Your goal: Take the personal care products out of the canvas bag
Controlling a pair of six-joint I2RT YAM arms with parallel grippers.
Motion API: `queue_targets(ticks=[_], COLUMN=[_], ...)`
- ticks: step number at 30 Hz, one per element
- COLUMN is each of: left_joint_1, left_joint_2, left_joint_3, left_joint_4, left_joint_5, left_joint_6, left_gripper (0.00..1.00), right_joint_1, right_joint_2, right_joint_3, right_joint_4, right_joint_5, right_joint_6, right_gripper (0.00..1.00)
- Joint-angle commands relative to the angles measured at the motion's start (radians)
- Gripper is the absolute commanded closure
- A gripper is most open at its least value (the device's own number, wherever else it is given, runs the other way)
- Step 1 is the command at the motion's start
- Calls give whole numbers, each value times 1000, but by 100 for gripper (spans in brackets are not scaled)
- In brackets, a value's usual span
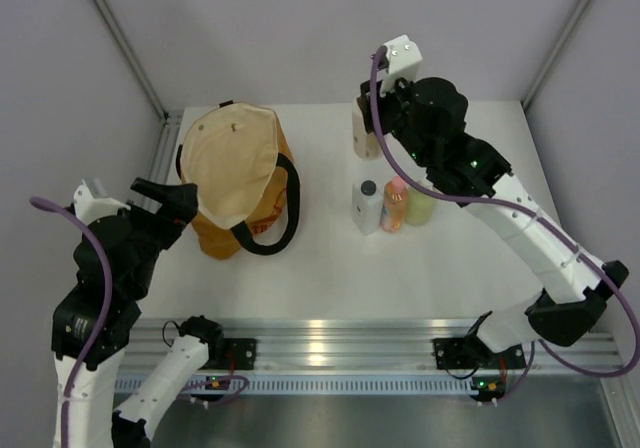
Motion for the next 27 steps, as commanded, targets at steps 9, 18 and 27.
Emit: queue_targets(ticks=[9,18,27], left_joint_1=[2,0,0], left_joint_2=[3,37,33], left_joint_3=[-9,27,9], left_joint_4=[12,12,12], left_joint_5=[83,101,129], left_joint_6=[22,73,71], left_gripper=[2,2,2], right_joint_1=[-357,-592,-683], right_joint_2=[-280,-395,-417], right_joint_3=[-313,-628,-922], right_joint_4=[263,458,701], right_joint_5=[4,-59,-76], right_joint_6=[90,144,210], right_gripper=[100,100,100])
